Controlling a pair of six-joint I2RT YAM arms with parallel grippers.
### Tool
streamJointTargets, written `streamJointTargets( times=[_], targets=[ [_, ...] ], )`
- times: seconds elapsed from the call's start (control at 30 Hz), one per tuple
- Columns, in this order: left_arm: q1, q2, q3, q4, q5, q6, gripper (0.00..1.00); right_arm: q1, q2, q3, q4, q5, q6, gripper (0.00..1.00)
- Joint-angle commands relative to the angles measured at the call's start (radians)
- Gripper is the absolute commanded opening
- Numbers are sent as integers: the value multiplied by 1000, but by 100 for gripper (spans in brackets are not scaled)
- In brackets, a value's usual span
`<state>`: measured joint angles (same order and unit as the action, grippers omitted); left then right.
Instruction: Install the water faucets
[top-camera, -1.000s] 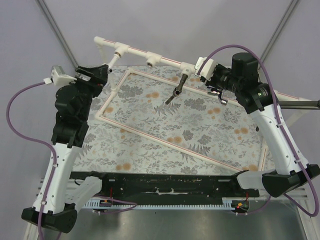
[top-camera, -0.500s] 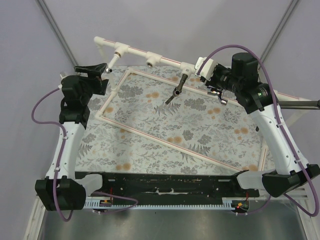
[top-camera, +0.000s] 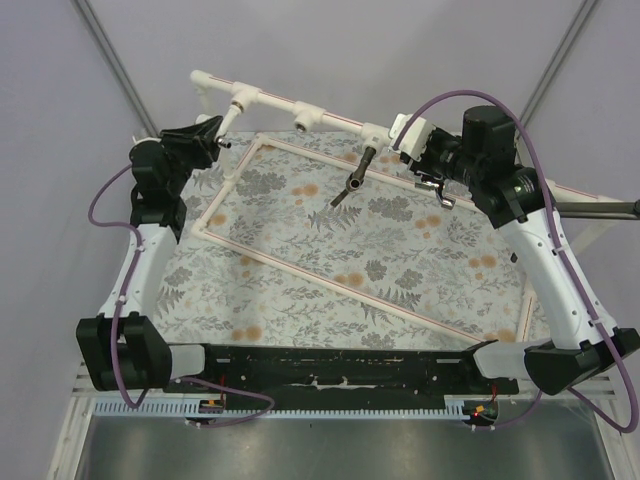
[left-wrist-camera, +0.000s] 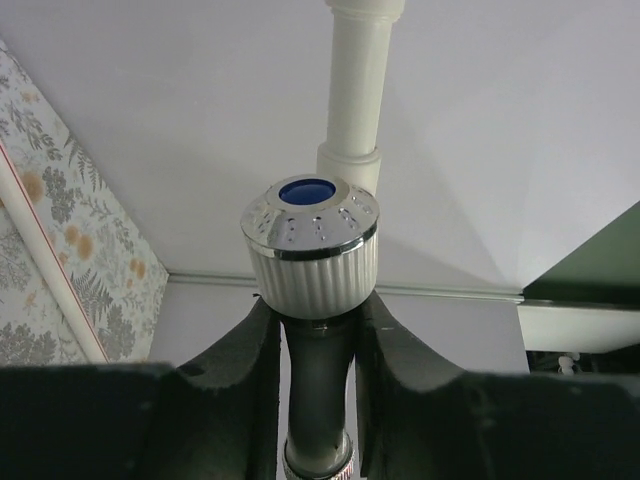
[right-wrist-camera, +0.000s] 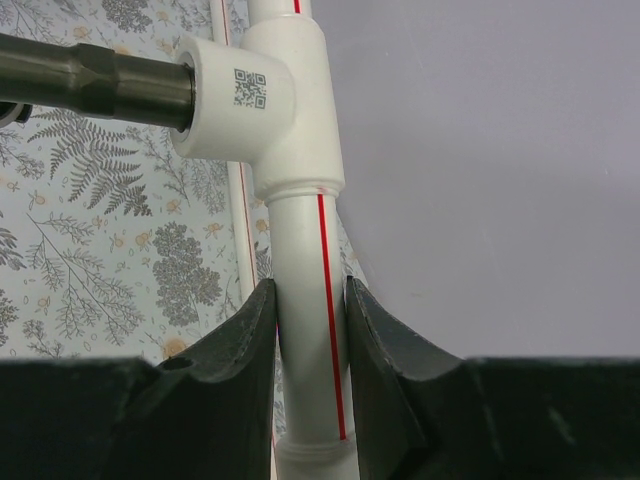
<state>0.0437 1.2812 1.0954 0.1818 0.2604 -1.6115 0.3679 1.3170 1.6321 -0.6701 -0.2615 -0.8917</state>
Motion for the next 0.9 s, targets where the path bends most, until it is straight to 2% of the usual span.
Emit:
streamJointTargets(
  times=[0.0, 0.1, 0.3, 0.43, 0.47, 0.6, 0.67, 0.77, 0.87],
  targets=[
    [-4, 37, 11, 149, 42, -10, 20, 16, 18, -43, -154, -13, 37, 0],
    [-4, 37, 9, 169, 40, 167, 19, 16, 19, -43, -154, -7, 34, 0],
    [-4, 4, -32, 202, 28, 654, 3, 16, 24, -38, -152, -1, 31, 0],
    [-21, -28, -11, 185, 45, 976, 2, 14, 28, -44, -149, 5, 30, 0],
    [-30, -40, -3, 162, 46, 1125, 2, 16, 28, -44, -149, 5, 28, 0],
    [-209, -101, -14, 48, -35, 1811, 2, 16, 36, -48, -143, 8, 28, 0],
    [-272, -117, -44, 24, -64, 2049, 2, 16, 39, -48, -143, 8, 28, 0],
    [-291, -135, -66, 18, -58, 2179, 9, 16, 45, -44, -143, 15, 27, 0],
    [-291, -157, -52, 10, -62, 2188, 31, 16, 51, -43, -143, 18, 25, 0]
  ],
)
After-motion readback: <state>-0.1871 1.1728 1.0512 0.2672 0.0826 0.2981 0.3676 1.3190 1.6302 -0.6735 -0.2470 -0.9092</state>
